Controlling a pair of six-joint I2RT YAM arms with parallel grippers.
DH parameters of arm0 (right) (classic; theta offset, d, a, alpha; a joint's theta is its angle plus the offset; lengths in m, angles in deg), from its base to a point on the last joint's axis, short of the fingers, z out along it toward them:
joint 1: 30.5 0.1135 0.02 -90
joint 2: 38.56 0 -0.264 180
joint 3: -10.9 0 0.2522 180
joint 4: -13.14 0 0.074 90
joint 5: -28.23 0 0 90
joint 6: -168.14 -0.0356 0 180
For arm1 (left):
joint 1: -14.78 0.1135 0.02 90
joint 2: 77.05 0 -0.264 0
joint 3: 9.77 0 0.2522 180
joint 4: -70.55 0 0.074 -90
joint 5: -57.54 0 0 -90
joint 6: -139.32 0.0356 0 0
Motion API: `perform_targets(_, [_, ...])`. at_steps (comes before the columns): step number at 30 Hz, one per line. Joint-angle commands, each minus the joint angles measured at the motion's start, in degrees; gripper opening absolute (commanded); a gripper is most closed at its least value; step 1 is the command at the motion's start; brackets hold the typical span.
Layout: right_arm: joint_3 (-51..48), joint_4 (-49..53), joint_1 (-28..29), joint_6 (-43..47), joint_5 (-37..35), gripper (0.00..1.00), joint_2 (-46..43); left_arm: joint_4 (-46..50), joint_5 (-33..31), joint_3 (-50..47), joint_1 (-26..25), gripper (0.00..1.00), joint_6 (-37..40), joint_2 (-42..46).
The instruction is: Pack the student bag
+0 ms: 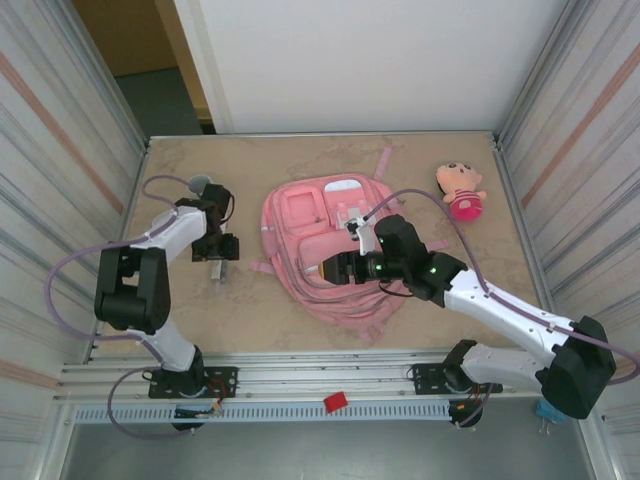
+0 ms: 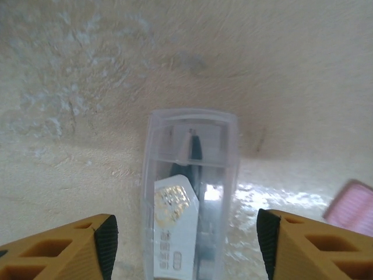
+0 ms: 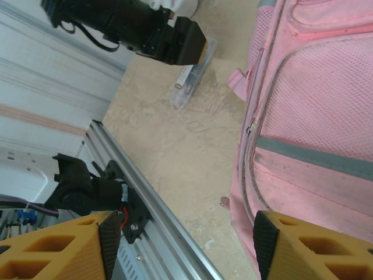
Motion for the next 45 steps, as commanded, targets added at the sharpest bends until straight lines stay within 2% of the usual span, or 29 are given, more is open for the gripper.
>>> perform_targets(1, [2.5,-1.3,0.5,1.4,-0.7,0.63,0.7,0.0,-1.6,1.4,0.8,0.66,-0.6,-2.3])
perform_targets(8, [3.2,-0.9,0.5,2.0,-0.3,0.63,1.4,-1.8,0.6,3.1,2.4,0.65,-1.0,-8.0])
perform_targets(13, [3.0,-0.9,0.5,2.1,-0.5,0.63,1.5,-2.6,1.3,3.0,2.6,0.53,-1.1,-10.4])
perform_targets(17, [3.1,-0.7,0.5,2.3,-0.7,0.63,1.7,-3.6,2.7,1.7,2.5,0.45,-1.7,-8.8])
perform_targets(22, [2.8,-1.0,0.5,2.1,-1.8,0.63,1.4,-5.3,6.6,-1.3,1.8,0.41,-3.1,-1.7])
perform_targets(27, [1.9,-4.4,0.8,0.2,-2.4,0.63,1.7,-8.7,14.7,-6.0,1.7,0.38,-6.9,8.9])
perform_targets(31, [2.0,-5.9,3.4,-0.5,-6.2,0.62,3.8,-14.3,22.6,-12.3,1.8,0.38,-12.9,19.2])
perform_targets(37, [5.3,-7.7,8.7,-0.8,-9.1,0.61,12.6,-24.8,34.0,-21.0,2.2,0.37,-24.9,29.2])
perform_targets(42, [8.6,-9.5,12.2,-0.6,-12.7,0.60,21.0,-33.8,38.6,-27.5,1.9,0.36,-36.0,34.8])
perform_targets(45, [10.6,-9.7,13.1,0.3,-14.3,0.59,24.9,-35.3,40.1,-29.5,1.9,0.37,-39.2,37.2])
